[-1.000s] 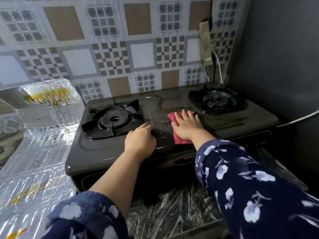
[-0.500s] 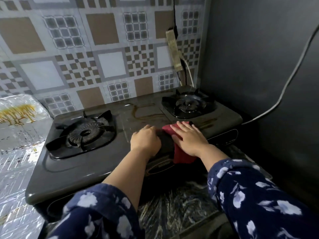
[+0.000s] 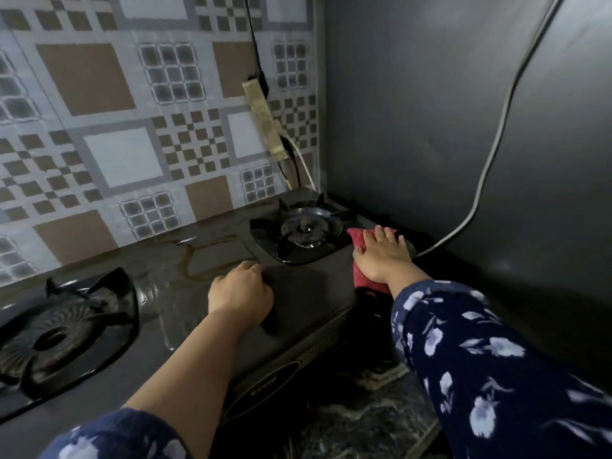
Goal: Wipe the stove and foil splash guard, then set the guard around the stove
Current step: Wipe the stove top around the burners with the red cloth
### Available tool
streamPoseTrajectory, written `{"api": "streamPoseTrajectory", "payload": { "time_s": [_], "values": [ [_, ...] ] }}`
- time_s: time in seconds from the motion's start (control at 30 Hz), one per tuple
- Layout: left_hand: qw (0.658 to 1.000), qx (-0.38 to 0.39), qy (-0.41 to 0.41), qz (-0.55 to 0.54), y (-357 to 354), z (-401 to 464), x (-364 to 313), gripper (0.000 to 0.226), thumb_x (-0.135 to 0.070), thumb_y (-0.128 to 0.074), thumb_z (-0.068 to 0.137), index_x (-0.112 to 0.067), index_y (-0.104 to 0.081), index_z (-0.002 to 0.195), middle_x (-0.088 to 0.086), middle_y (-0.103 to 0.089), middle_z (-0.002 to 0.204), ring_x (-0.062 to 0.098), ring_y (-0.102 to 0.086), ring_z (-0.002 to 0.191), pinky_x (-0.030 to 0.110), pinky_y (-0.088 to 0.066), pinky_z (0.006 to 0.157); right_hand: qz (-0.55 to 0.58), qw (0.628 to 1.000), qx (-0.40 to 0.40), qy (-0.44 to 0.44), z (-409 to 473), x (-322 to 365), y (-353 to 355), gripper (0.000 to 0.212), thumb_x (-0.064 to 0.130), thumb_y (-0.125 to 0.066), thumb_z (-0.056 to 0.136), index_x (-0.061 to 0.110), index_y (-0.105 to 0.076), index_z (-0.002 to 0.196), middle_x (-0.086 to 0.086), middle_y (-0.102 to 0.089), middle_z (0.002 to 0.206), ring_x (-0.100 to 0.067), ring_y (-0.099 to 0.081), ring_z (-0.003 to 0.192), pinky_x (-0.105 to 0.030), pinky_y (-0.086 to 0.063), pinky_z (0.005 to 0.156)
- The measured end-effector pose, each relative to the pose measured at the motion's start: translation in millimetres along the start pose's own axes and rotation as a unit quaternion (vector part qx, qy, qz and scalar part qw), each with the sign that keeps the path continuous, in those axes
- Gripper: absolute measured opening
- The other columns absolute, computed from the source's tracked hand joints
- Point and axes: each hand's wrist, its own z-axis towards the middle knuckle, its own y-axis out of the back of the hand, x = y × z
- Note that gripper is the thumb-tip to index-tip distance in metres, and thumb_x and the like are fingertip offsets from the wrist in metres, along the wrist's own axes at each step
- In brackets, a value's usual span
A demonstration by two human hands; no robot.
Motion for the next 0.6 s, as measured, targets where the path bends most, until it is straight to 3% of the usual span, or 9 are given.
{"api": "streamPoseTrajectory", "payload": {
  "time_s": [0.27,0.6],
  "values": [
    [0.999,-0.044,-0.021,-0.006,-12.6,5.6,11.4,0.040,-0.026,-0.041,0.090,-0.026,-0.052,0.129,-0.006,-0.052,0.135,0.019,-0.053,0.119,0.032,-0.039,0.095,0.011,1.000,0.012,0.001,29.3,-6.2,8.3,0.060,0.038,-0.022,0.097,0.018,-0.008,0.152,-0.004,-0.001,0.162,-0.024,-0.001,0.148,-0.043,-0.002,0.120],
    [0.999,-0.023,0.030,-0.031,2.4,-31.7,18.6,0.042,-0.026,-0.040,0.090,-0.026,-0.052,0.130,-0.002,-0.054,0.131,0.023,-0.055,0.116,0.034,-0.040,0.091,0.025,0.997,0.002,0.074,-68.5,57.6,-11.5,0.062,0.037,-0.024,0.096,0.014,-0.012,0.152,-0.009,-0.006,0.161,-0.023,-0.003,0.148,-0.042,0.002,0.120]
  ]
}}
